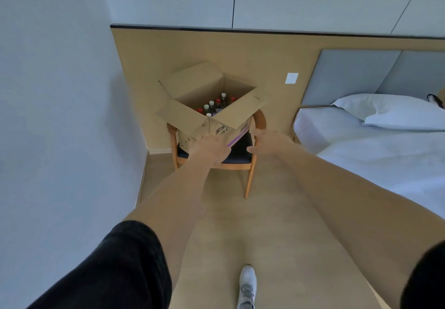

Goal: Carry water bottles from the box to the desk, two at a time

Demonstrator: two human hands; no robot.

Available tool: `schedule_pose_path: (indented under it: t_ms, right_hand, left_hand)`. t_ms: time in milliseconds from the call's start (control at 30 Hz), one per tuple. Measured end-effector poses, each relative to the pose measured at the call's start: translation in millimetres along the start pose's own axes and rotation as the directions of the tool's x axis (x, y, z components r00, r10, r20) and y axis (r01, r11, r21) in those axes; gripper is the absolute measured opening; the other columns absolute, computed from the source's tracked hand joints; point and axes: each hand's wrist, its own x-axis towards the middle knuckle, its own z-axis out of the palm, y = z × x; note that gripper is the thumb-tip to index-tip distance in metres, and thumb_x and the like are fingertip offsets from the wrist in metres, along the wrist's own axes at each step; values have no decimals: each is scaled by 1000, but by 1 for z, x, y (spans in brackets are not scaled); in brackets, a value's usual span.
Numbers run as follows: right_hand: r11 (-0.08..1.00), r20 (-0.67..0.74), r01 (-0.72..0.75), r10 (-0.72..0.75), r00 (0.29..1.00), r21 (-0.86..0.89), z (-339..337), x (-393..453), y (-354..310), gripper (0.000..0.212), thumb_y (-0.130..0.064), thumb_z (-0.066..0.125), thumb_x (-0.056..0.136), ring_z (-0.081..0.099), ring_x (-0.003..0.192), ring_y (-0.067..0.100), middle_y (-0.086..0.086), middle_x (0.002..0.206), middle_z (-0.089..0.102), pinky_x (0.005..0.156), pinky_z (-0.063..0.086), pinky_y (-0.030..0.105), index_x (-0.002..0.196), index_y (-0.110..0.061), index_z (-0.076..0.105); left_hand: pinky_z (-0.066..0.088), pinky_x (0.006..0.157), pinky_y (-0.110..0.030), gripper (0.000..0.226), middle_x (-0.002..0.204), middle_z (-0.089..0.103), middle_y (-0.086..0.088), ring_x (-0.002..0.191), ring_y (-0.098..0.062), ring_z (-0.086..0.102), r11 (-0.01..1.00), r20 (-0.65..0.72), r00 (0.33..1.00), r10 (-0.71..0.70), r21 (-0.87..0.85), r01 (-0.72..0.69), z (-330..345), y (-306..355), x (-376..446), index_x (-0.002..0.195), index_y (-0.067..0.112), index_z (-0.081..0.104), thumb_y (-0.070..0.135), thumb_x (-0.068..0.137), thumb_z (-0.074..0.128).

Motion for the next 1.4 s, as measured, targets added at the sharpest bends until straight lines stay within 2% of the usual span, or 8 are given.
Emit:
schedule_pose_path:
  t_ms: [200, 300, 400, 600, 867, 1000, 1133, 1400]
  right_hand:
    - [997, 35, 54, -56, 998, 57, -16, 119, 22, 68, -47, 54, 95, 41, 139, 33, 10, 153, 42, 113, 37, 51, 155, -27, 30]
    - [997, 75, 58, -62, 995, 56, -30, 176, 38, 68, -46, 53, 97, 41, 139, 32, 9, 154, 41, 113, 37, 50, 157, -27, 27]
    - [996, 86, 77, -81, 993, 55, -45, 231, 57, 67, -47, 53, 98, 37, 142, 31, 9, 157, 37, 114, 36, 48, 157, -23, 29]
    - [993, 95, 116, -117, 989, 11, -61, 315, 85, 63, -48, 51, 98, 38, 140, 34, 12, 152, 43, 111, 38, 47, 153, -25, 33]
    - [989, 142, 143, -147, 979, 44, -68, 413, 99, 66, -49, 52, 99, 38, 140, 34, 12, 154, 37, 111, 38, 45, 156, -24, 29]
    - [982, 150, 186, -178, 972, -41, -65, 479, 104, 63, -52, 51, 98, 46, 133, 34, 12, 146, 46, 106, 42, 45, 153, -26, 34]
    - [973, 202, 213, -193, 960, -84, -57, 551, 104, 61, -55, 52, 96, 48, 131, 32, 8, 145, 48, 104, 43, 48, 150, -29, 39]
    - [942, 327, 322, -278, 903, -89, -27, 673, 92, 63, -55, 54, 95, 49, 130, 30, 7, 143, 50, 102, 45, 46, 151, -30, 38]
  left_hand:
    - [40, 93, -43, 50, 131, 58, -5, 121, -29, 53, 992, -3, 994, -111, 52, 111, -7, -6, 102, 138, 27, 48, 51, 97, 35]
    - [38, 92, -45, 46, 129, 56, -7, 122, -31, 50, 988, 13, 988, -156, 9, 156, -13, -5, 157, 136, 26, 47, 48, 97, 37]
    - [37, 99, -48, 56, 137, 50, -9, 128, -33, 45, 983, 34, 982, -185, -1, 185, -18, -2, 209, 146, 26, 40, 50, 95, 39]
    - [37, 105, -50, 60, 144, 49, -9, 132, -34, 44, 970, 31, 970, -242, 7, 241, -13, 8, 295, 151, 28, 37, 55, 97, 40]
    - [37, 105, -54, 59, 143, 50, -11, 132, -37, 45, 969, 58, 967, -248, -11, 249, 0, 0, 400, 149, 26, 39, 57, 98, 40]
    - [38, 103, -54, 58, 140, 51, -12, 129, -38, 46, 959, 67, 959, -276, -46, 279, 17, -16, 457, 147, 26, 40, 55, 97, 41]
    - [38, 103, -53, 58, 142, 50, -11, 130, -37, 45, 941, 101, 943, -317, -90, 326, 38, -34, 520, 148, 29, 39, 56, 97, 39]
    - [39, 102, -52, 54, 142, 51, -10, 130, -36, 46, 896, 201, 899, -389, -144, 420, 66, -63, 608, 145, 29, 44, 55, 97, 42]
